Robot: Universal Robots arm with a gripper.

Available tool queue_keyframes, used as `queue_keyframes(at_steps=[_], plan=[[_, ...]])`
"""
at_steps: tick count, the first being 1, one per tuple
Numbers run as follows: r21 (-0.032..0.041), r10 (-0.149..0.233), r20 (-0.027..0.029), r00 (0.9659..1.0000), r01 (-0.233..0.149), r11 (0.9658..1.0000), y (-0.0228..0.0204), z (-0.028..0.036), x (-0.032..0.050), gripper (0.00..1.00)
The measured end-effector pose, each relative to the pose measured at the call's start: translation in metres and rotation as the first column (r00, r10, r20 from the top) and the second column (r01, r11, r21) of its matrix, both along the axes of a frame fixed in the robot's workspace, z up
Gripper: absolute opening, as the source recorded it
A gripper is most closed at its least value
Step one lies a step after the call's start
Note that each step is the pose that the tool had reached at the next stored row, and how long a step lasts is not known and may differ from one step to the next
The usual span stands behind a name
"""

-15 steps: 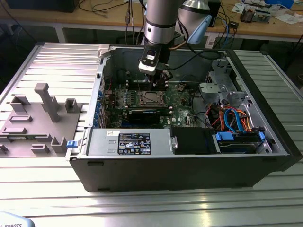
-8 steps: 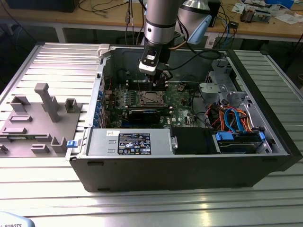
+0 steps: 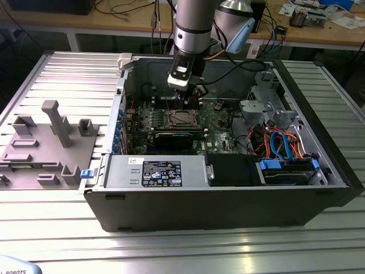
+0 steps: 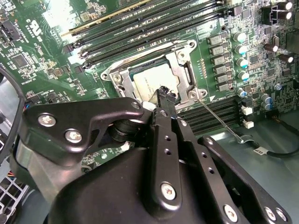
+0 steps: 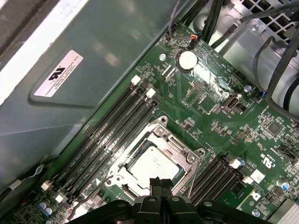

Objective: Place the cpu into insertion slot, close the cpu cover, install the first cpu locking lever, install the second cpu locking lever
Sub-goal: 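Install the first cpu locking lever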

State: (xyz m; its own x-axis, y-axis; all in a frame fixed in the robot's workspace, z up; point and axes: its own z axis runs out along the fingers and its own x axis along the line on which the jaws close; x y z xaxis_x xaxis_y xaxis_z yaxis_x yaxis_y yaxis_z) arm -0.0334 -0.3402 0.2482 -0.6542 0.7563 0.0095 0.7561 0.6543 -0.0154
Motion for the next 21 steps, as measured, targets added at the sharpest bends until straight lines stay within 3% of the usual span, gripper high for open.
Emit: queue_keyframes(at_steps=[21], plan=[[0.0, 0.017, 0.0, 0.9999, -0.017, 0.9999, 0.0, 0.0, 0.0, 0.11]])
